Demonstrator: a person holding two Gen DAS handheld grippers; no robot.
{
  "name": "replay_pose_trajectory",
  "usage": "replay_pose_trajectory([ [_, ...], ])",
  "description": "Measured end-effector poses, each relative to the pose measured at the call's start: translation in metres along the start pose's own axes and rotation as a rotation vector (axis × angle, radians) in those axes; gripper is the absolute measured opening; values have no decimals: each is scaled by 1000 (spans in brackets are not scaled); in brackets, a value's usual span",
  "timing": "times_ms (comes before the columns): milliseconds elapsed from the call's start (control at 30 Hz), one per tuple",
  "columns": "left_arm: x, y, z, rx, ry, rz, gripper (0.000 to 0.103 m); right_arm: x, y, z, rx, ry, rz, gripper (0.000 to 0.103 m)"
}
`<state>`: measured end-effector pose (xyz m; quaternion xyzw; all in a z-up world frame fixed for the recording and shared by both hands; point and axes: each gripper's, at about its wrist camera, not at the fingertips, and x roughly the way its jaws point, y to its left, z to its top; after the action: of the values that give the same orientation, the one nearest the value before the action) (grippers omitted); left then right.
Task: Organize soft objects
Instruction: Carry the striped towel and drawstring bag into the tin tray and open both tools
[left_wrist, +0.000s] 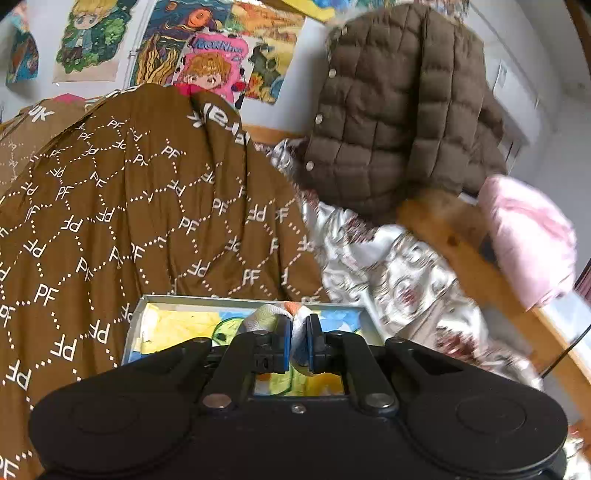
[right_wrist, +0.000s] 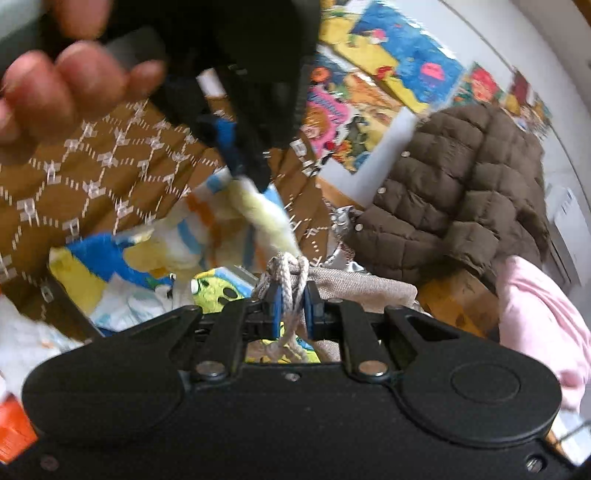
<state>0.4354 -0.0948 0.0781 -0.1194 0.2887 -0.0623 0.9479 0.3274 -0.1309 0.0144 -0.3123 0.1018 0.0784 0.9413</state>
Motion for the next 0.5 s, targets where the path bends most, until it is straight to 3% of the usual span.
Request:
replay_pose_trajectory([
  [200, 31, 1, -7, -33, 62, 56, 9, 26, 9, -21, -44, 82, 33, 6],
  [500, 63, -6, -20, -21, 134, 126, 11, 46, -2, -38, 17, 111, 92, 7],
])
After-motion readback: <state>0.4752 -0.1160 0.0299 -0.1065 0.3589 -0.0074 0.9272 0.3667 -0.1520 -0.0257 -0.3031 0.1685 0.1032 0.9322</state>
